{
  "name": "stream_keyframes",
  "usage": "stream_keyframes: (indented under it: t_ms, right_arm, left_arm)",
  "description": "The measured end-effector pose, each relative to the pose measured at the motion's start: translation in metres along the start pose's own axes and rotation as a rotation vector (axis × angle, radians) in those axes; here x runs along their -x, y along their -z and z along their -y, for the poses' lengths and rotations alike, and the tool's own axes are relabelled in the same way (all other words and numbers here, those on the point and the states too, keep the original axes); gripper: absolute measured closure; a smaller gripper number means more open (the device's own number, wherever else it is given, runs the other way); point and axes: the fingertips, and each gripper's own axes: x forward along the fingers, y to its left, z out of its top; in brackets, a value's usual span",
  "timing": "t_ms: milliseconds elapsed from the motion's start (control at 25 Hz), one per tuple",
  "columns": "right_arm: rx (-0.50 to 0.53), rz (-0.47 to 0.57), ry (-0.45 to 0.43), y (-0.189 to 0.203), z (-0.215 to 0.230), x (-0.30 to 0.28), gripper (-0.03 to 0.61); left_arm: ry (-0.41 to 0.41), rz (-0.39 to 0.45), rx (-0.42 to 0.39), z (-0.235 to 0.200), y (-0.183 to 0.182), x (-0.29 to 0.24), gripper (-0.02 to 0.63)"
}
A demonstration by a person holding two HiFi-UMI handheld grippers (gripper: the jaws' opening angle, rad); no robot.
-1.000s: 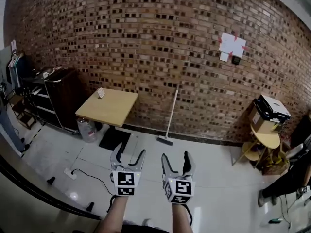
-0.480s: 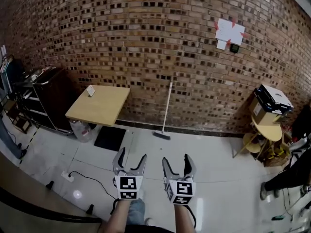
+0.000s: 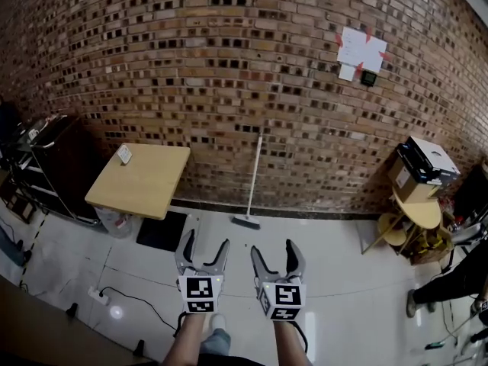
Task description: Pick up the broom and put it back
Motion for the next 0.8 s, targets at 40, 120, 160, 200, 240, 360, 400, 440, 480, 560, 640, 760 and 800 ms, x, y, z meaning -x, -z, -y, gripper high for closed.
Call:
stream_keyframes:
  t_ms: [40, 120, 160, 200, 240, 360, 400, 440, 480, 560, 640, 760, 800]
  right_arm:
    - [-0.002, -0.001, 0.002, 0.001, 0.004, -0.016, 0.209]
    - [-0.007, 0.003, 0.001, -0.002, 0.008, -0.052, 0.209]
    - [-0.007, 0.008, -0.005, -0.005, 0.008, -0.071, 0.209]
    - [-0.004, 0.015, -0.012, -0.01, 0.006, -0.09, 0.208]
    - [-0.001, 0.02, -0.019, -0.014, 0.003, -0.11, 0.208]
    - [0.011, 0.022, -0.033, -0.023, -0.008, -0.169, 0.208]
    - [0.016, 0.021, -0.033, -0.025, -0.01, -0.185, 0.207]
    - [0.019, 0.021, -0.032, -0.026, -0.011, -0.198, 0.208]
    - [0.021, 0.02, -0.03, -0.027, -0.01, -0.211, 0.208]
    - [0.025, 0.017, -0.018, -0.028, -0.005, -0.236, 0.207]
    - [0.019, 0.015, 0.004, -0.025, 0.008, -0.255, 0.209]
    - [-0.002, 0.012, 0.022, -0.016, 0.028, -0.285, 0.209]
    - [-0.007, 0.007, 0.022, -0.013, 0.033, -0.296, 0.209]
  left_arm:
    - [-0.003, 0.006, -0.002, -0.007, -0.001, -0.013, 0.252]
    - [-0.007, 0.019, -0.003, -0.026, -0.004, -0.041, 0.252]
    - [-0.01, 0.027, -0.003, -0.037, -0.007, -0.055, 0.252]
    - [-0.014, 0.035, -0.004, -0.049, -0.01, -0.069, 0.252]
    - [-0.016, 0.043, -0.007, -0.061, -0.014, -0.084, 0.252]
    - [-0.01, 0.054, -0.013, -0.098, -0.022, -0.128, 0.252]
    - [-0.007, 0.054, -0.011, -0.108, -0.022, -0.141, 0.252]
    - [-0.004, 0.052, -0.007, -0.116, -0.022, -0.154, 0.252]
    - [-0.003, 0.051, -0.001, -0.123, -0.02, -0.167, 0.252]
    - [0.004, 0.049, 0.011, -0.134, -0.018, -0.193, 0.252]
    - [0.02, 0.046, 0.012, -0.136, -0.013, -0.216, 0.252]
    - [0.033, 0.035, 0.014, -0.136, -0.003, -0.251, 0.253]
    - [0.035, 0.028, 0.012, -0.137, 0.0, -0.263, 0.252]
